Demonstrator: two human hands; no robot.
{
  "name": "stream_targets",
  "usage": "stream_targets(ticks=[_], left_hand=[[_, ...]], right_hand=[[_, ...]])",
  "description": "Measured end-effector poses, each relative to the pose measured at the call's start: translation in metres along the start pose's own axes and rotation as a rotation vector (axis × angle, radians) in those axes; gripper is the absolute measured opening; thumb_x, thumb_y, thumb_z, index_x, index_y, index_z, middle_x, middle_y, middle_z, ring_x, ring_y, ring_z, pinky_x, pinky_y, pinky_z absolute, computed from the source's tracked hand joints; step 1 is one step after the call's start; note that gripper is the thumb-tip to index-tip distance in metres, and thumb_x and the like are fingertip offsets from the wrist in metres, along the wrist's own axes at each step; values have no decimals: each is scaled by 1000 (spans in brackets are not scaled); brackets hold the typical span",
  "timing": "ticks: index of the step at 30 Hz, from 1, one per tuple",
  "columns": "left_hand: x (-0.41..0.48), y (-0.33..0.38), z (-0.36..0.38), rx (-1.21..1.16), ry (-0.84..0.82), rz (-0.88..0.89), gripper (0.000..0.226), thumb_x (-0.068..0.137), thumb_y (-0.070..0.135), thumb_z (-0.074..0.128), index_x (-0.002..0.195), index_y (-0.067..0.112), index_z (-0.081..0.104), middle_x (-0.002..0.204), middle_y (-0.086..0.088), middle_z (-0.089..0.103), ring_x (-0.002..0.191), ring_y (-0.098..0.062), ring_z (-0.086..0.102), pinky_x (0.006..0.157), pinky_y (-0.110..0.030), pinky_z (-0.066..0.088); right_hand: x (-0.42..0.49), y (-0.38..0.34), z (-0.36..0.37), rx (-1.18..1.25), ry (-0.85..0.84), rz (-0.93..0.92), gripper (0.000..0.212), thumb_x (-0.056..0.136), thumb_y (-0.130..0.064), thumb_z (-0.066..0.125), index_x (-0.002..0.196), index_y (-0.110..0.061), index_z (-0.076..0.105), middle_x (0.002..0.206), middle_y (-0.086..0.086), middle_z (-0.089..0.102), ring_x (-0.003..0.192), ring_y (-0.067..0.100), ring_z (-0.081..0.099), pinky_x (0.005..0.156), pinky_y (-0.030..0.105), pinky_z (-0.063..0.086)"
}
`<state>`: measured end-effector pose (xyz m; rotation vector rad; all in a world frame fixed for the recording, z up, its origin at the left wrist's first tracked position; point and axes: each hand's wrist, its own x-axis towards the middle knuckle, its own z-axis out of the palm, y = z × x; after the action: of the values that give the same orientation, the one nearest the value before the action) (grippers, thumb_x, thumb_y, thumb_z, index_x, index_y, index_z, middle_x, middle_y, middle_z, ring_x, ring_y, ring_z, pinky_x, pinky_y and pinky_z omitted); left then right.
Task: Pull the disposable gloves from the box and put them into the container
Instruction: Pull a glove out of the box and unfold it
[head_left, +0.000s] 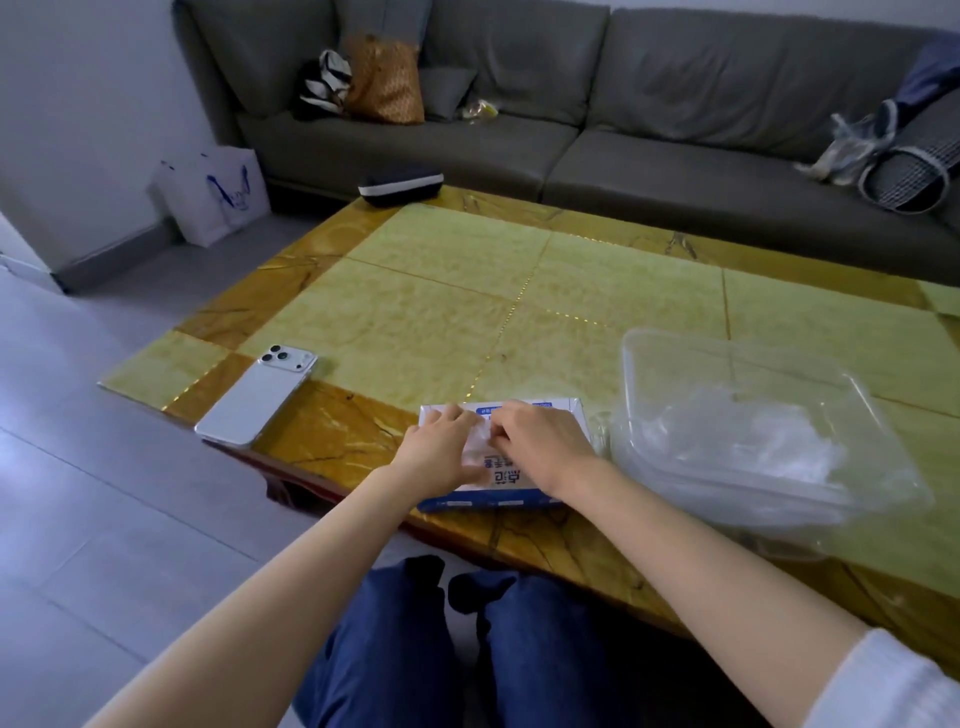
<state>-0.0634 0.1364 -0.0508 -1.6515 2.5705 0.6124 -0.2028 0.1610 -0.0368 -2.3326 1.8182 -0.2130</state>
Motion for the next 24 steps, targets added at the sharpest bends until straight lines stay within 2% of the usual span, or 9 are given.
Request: stream_targets(ticks=[3, 7, 10, 12, 15, 17, 20, 22, 24], left_hand=[[-1, -1, -1, -3, -1, 11, 66, 86, 36, 63, 142, 20, 33, 142, -2, 36, 130, -22, 33, 104, -37, 31], [-1, -2, 1, -22, 2, 18, 64, 84, 36, 64, 140, 22, 35, 142, 0, 37, 130, -21, 33, 104, -37, 31], [-2, -2, 2, -27, 9, 16, 64, 85, 36, 64, 140, 23, 35, 142, 1, 36, 130, -21, 33, 105, -37, 29], [-2, -2, 3, -25, 17, 16, 64, 85, 36, 64, 140, 22, 34, 142, 1, 36, 130, -21, 32, 105, -37, 29], [-2, -2, 2, -19, 21, 12, 64, 86, 35, 63, 141, 21, 34, 142, 0, 36, 130, -22, 33, 104, -38, 30], [-2, -1, 2, -9, 16, 8, 64, 87, 36, 62, 142, 19, 33, 141, -1, 36, 130, -23, 33, 103, -38, 30], [-2, -1, 3, -4, 12, 8, 64, 87, 35, 61, 142, 20, 32, 142, -1, 36, 129, -23, 34, 104, -38, 30], [-2, -1, 3, -17, 13, 8, 63, 87, 34, 62, 142, 22, 33, 142, -1, 36, 130, -22, 34, 104, -38, 30], [-2, -2, 4, -24, 7, 6, 62, 87, 34, 62, 141, 23, 34, 143, 0, 35, 130, -21, 33, 105, -38, 29]], right_hand=[[-1, 4, 2, -3, 21, 12, 21, 98, -22, 42, 93, -11, 59, 97, 2, 58, 83, 23, 58, 68, 30, 40], [-4, 10, 13, 130, 50, 171, 17, 95, -21, 49, 87, -10, 60, 94, 3, 60, 78, 18, 54, 65, 25, 40], [-3, 11, 16, 220, 82, 263, 18, 97, -22, 46, 87, -11, 57, 95, 3, 59, 82, 18, 56, 67, 27, 45], [-2, 10, 16, 269, 97, 253, 18, 99, -25, 43, 95, -13, 56, 103, 2, 56, 87, 18, 57, 70, 26, 45], [-1, 4, 13, 272, -7, 105, 30, 99, -23, 44, 129, -20, 48, 126, -3, 50, 107, 18, 53, 82, 30, 45], [1, 0, 10, 261, -81, 48, 43, 97, -12, 46, 137, -28, 42, 122, -2, 52, 108, 17, 50, 88, 35, 46], [3, 2, 4, 273, -83, 89, 38, 92, -9, 53, 127, -25, 54, 95, -2, 56, 85, 16, 51, 75, 33, 47], [1, 3, 4, 213, -71, 82, 19, 93, -14, 55, 110, -16, 64, 96, 1, 60, 81, 15, 51, 69, 27, 40], [-3, 1, 5, 176, -40, 60, 10, 94, -16, 55, 94, -15, 64, 99, 1, 61, 81, 15, 52, 68, 24, 36]])
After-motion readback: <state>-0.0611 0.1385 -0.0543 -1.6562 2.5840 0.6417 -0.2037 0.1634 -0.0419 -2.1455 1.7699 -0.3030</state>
